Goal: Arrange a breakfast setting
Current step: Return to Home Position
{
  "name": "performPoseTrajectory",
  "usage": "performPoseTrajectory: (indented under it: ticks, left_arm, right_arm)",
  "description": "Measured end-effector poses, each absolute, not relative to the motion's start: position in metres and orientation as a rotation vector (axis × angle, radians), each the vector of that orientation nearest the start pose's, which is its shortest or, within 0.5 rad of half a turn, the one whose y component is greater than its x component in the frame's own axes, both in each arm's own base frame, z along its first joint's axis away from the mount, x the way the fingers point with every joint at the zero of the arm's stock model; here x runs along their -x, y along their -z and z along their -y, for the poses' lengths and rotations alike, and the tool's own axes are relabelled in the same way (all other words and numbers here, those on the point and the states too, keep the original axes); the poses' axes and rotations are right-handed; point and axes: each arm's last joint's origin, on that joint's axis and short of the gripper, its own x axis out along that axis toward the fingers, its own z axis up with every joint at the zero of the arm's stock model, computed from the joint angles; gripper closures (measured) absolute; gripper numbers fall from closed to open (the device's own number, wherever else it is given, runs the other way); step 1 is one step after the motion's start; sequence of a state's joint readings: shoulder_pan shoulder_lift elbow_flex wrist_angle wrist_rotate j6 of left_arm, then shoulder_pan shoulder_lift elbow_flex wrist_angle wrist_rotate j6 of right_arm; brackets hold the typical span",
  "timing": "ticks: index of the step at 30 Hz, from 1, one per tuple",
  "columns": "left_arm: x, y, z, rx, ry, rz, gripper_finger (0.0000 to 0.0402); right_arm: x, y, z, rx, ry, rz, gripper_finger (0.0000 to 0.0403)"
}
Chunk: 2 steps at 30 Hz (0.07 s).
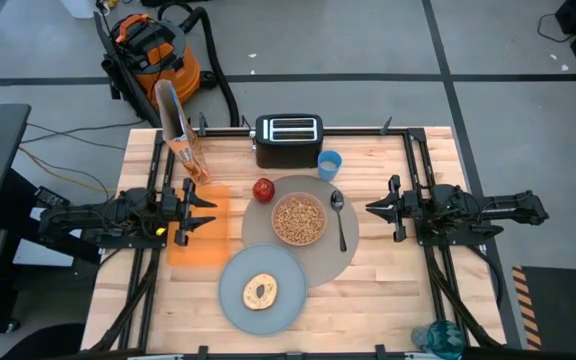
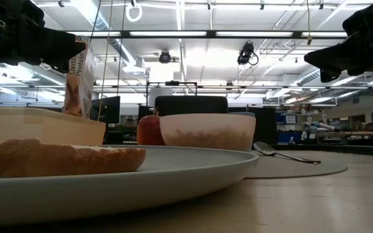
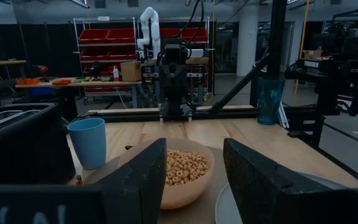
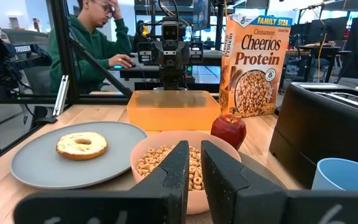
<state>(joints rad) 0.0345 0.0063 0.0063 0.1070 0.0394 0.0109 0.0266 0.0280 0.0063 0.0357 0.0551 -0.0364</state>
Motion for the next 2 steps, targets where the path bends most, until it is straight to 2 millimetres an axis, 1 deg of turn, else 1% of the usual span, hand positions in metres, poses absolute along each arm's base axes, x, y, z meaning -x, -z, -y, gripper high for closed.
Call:
performPoseTrajectory:
  ticks: [2]
  left_arm:
    - [-0.0971, -0.1755, -0.0022, -0.015, 0.004, 0.107, 0.0235]
  right_arm:
    - [-0.099, -0.1669, -0.0011, 0.036, 0.028, 0.014, 0.0353]
